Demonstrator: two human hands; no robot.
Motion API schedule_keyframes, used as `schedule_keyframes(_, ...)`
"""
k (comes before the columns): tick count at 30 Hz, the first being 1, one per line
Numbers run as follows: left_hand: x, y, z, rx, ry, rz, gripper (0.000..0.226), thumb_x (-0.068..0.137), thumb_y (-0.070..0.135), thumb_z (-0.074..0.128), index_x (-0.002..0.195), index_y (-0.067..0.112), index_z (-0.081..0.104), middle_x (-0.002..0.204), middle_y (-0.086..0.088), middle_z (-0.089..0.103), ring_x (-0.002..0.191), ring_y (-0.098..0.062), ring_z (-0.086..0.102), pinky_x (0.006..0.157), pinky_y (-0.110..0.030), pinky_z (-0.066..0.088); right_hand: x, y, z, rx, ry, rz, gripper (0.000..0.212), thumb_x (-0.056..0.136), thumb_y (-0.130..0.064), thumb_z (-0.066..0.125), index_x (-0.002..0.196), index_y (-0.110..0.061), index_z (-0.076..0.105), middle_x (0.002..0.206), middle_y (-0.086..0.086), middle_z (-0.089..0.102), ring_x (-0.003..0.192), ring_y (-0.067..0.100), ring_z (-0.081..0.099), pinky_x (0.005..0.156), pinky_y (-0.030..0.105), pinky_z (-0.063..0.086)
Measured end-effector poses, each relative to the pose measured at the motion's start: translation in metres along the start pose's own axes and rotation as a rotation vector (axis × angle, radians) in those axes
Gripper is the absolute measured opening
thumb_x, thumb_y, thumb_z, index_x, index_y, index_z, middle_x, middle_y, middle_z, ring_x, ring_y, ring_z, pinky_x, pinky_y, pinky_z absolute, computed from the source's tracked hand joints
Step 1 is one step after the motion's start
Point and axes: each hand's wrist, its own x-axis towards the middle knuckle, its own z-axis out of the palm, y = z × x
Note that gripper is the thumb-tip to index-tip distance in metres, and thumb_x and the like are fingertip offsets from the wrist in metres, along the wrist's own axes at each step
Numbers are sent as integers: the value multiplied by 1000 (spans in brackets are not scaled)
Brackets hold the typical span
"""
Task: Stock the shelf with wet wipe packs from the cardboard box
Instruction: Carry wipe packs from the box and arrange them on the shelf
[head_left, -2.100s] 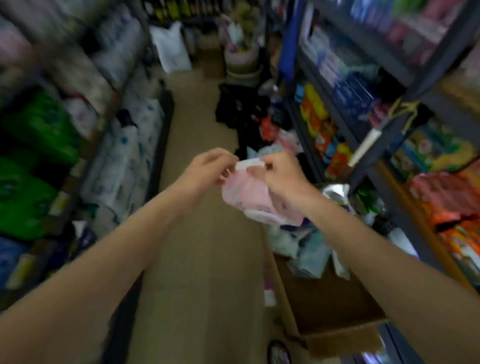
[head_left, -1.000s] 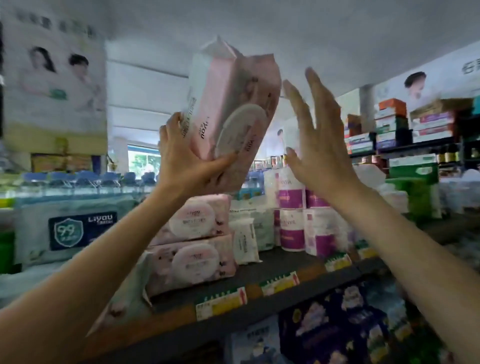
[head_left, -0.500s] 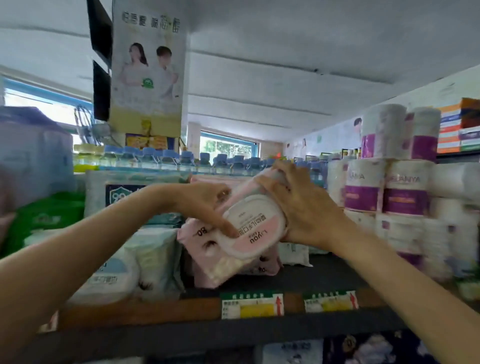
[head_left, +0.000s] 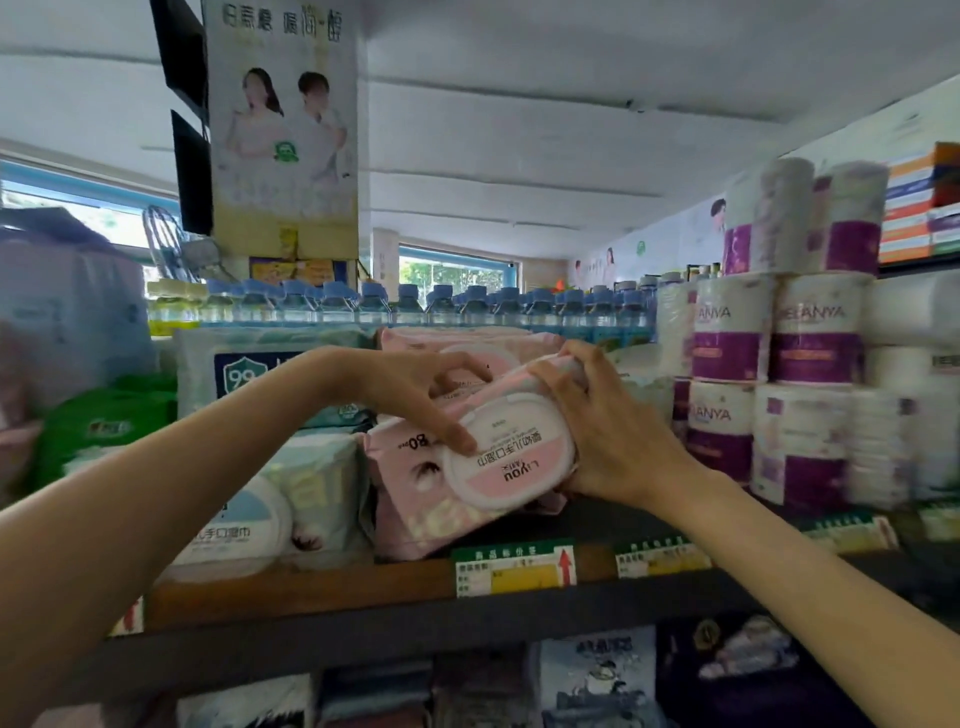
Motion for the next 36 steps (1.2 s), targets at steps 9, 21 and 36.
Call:
schedule_keyframes(9, -2, -2, -1, -152, -13, 56, 83, 71, 31, 77, 136, 39, 26, 122, 1, 52, 102, -17, 62, 78, -29, 57, 12, 1, -17, -141, 38, -91, 83, 56, -55, 64, 124, -23, 28, 126, 8, 25, 98, 32, 58, 50, 31, 54)
schedule_keyframes(21, -19, 4, 28, -396, 105, 139, 33, 78, 22, 72, 103, 31, 53, 99, 16, 60, 87, 5, 58, 69, -8, 49, 92, 12, -67, -641, -96, -977, 76, 71, -10, 59, 136, -36, 29, 144, 3, 27, 107, 25, 45, 87, 43, 50)
schedule_keyframes(36, -43, -13, 21, 233, 412, -97, 110, 59, 69, 68, 142, 15, 20, 117, 2, 63, 111, -21, 56, 103, -39, 37, 89, -28, -38, 661, -519, 67, 34, 93, -39, 43, 127, -32, 46, 97, -16, 58, 89, 2, 58, 79, 24, 48)
